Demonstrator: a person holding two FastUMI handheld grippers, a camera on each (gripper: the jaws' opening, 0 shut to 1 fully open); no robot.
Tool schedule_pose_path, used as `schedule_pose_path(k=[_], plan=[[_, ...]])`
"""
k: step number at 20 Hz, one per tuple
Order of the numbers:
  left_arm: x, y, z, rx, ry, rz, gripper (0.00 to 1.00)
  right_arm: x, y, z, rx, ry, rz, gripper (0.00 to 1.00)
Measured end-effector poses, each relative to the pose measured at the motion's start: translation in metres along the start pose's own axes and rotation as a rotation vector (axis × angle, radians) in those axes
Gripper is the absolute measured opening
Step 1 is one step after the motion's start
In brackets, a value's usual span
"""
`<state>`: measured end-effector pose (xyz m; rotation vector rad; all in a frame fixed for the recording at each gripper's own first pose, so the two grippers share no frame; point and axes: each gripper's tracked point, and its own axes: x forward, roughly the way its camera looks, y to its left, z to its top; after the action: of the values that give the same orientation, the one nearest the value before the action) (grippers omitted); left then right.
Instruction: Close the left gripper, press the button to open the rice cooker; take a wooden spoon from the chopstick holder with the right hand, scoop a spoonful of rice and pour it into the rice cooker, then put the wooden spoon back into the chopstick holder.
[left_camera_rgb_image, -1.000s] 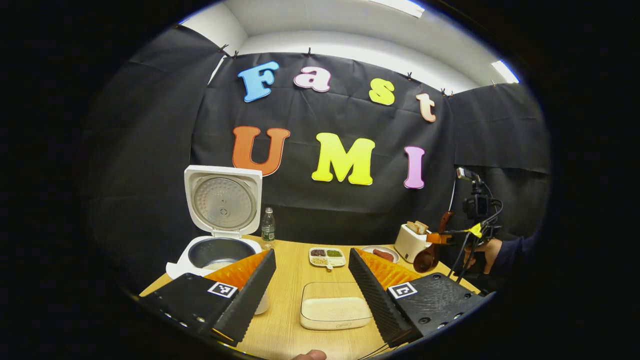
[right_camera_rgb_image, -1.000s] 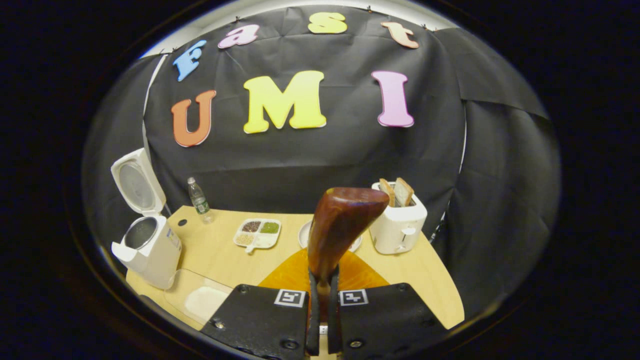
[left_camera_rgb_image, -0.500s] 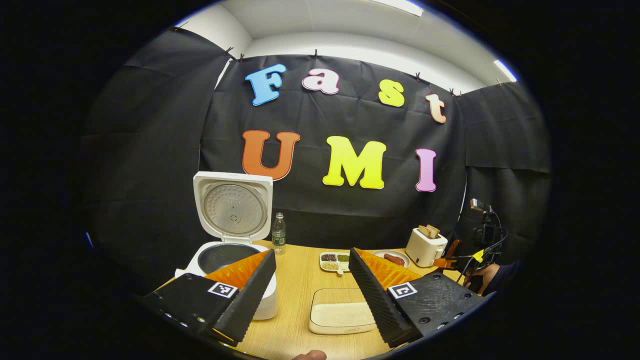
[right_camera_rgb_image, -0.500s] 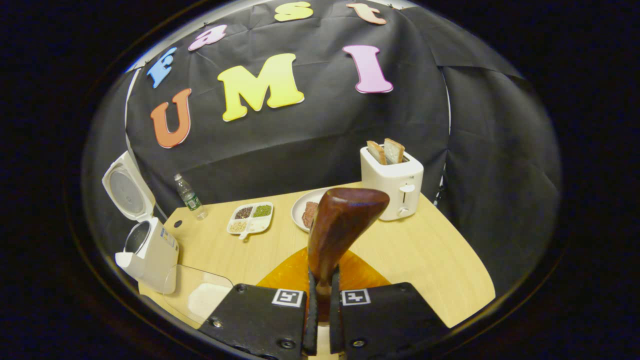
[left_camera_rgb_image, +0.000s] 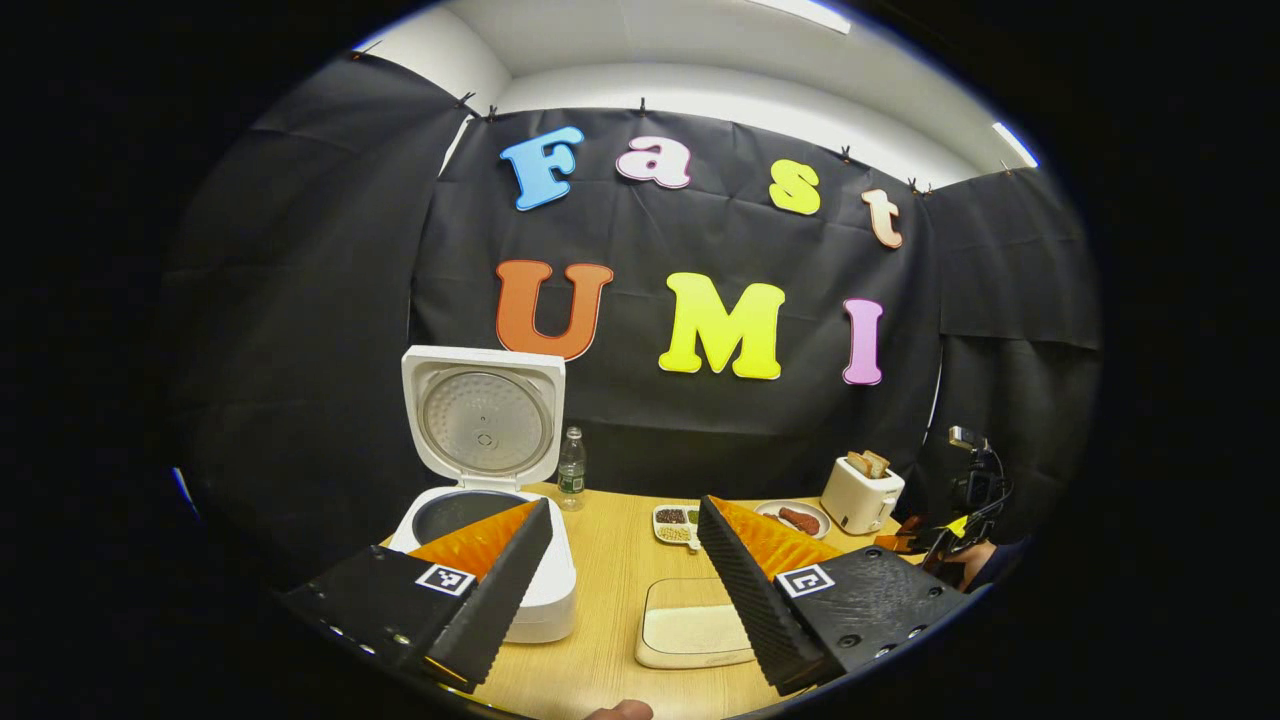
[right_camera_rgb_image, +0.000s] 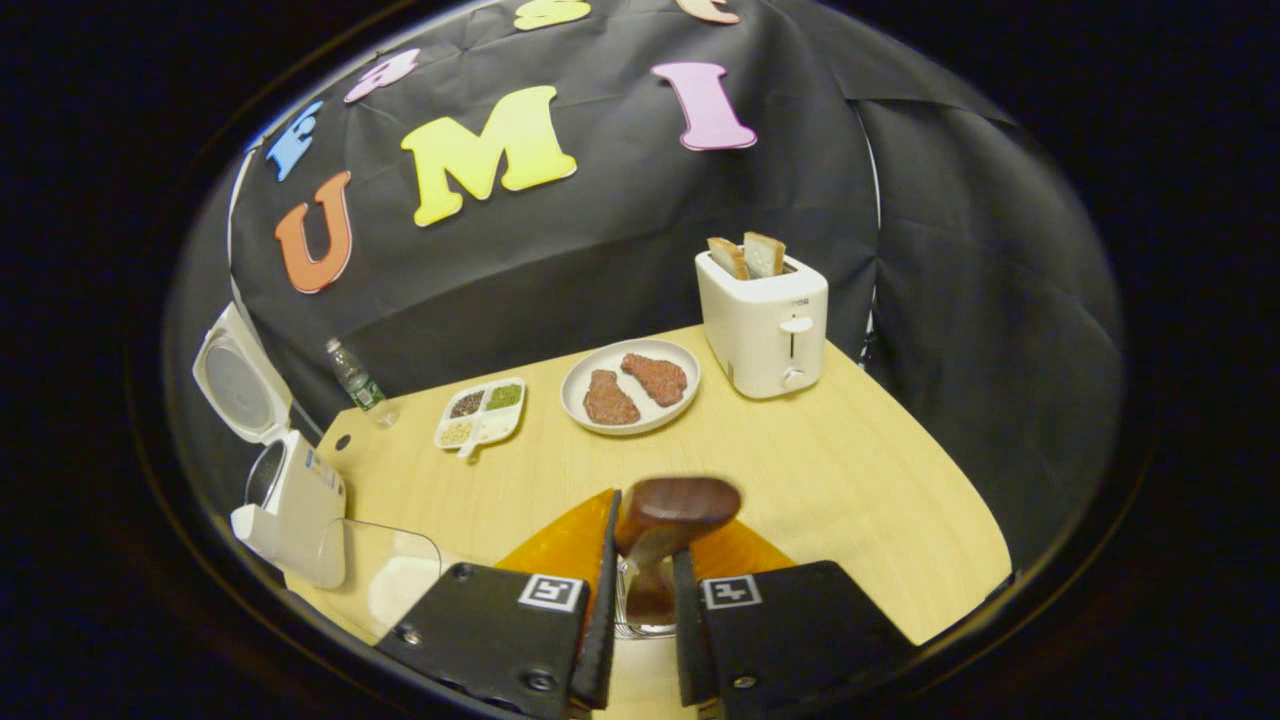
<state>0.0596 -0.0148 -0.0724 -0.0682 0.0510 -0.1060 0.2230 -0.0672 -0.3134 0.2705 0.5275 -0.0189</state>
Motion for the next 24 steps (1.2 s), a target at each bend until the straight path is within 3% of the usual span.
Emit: schedule_pose_path(k=[4, 8, 9, 11, 14, 18, 24], plan=[[0.003, 0.019, 0.007, -0.005, -0.001, 0.024, 0.94, -0.017, -0.014, 0.015, -0.016, -0.048, -0.054, 0.65], [0.013, 0.055, 0.017, -0.016, -0.004, 0.070, 0.94, -0.045, -0.030, 0.032, -0.054, -0.110, -0.117, 0.72], [0.017, 0.065, 0.023, -0.015, -0.005, 0.084, 0.94, -0.053, -0.031, 0.036, -0.063, -0.125, -0.121, 0.83], [0.024, 0.083, 0.031, -0.030, 0.005, 0.108, 0.94, -0.069, -0.032, 0.043, -0.059, -0.144, -0.120, 0.95], [0.035, 0.103, 0.051, -0.062, -0.016, 0.128, 0.94, -0.093, -0.037, 0.055, -0.055, -0.173, -0.126, 0.97], [0.055, 0.124, 0.085, -0.021, -0.062, 0.156, 0.94, -0.123, -0.026, 0.060, -0.108, -0.189, -0.099, 0.97], [0.108, 0.143, 0.141, 0.008, -0.133, 0.176, 0.94, -0.167, 0.023, 0.067, -0.152, -0.226, 0.009, 0.96]])
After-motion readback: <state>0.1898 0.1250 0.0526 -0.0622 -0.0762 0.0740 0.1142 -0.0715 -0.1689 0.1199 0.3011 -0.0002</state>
